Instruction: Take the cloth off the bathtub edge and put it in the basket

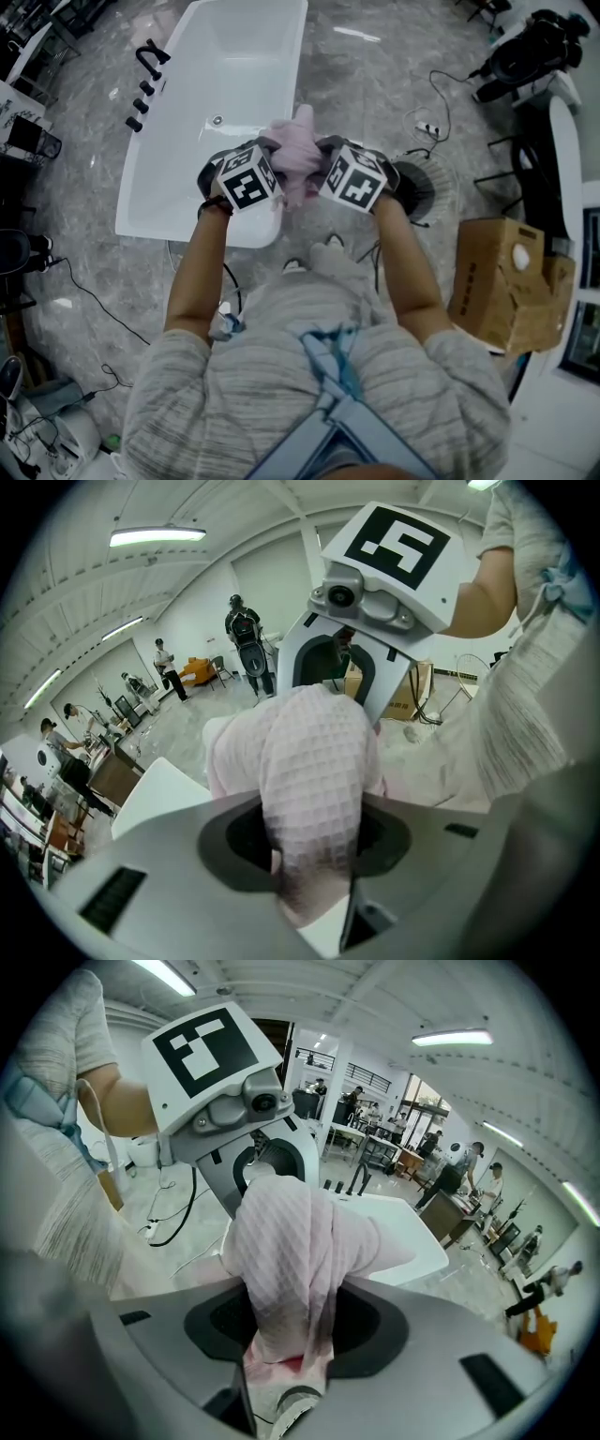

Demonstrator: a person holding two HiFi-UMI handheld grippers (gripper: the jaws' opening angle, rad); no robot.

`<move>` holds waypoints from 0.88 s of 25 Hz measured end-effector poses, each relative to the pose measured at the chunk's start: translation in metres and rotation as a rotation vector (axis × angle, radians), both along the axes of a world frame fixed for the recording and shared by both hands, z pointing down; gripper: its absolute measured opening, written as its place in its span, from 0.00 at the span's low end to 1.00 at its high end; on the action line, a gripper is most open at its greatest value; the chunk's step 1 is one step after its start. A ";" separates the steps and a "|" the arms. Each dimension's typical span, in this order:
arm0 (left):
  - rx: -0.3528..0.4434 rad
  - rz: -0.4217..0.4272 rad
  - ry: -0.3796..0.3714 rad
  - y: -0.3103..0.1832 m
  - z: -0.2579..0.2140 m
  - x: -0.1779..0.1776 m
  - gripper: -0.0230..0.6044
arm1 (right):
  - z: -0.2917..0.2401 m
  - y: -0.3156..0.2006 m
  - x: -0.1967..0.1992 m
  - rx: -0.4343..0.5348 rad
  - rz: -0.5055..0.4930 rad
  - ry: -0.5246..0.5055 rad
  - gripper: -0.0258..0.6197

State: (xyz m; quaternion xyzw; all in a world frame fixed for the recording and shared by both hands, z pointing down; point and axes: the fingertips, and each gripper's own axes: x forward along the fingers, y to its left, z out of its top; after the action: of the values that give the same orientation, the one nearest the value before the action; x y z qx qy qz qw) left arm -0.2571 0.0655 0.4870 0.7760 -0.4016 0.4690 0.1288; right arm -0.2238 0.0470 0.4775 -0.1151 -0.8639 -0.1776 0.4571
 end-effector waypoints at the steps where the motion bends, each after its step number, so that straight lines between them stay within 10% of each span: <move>1: 0.004 0.007 -0.003 -0.004 -0.002 0.002 0.29 | -0.003 -0.005 0.002 0.008 0.007 -0.005 0.34; 22: 0.060 0.202 -0.001 -0.208 -0.031 0.096 0.29 | -0.031 -0.200 0.095 0.057 0.138 -0.034 0.34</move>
State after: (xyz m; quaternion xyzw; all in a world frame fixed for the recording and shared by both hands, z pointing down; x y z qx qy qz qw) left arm -0.1612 -0.1427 0.4562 0.8158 -0.3353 0.4677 0.0572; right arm -0.1286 -0.1530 0.4466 -0.0393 -0.8720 -0.1722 0.4564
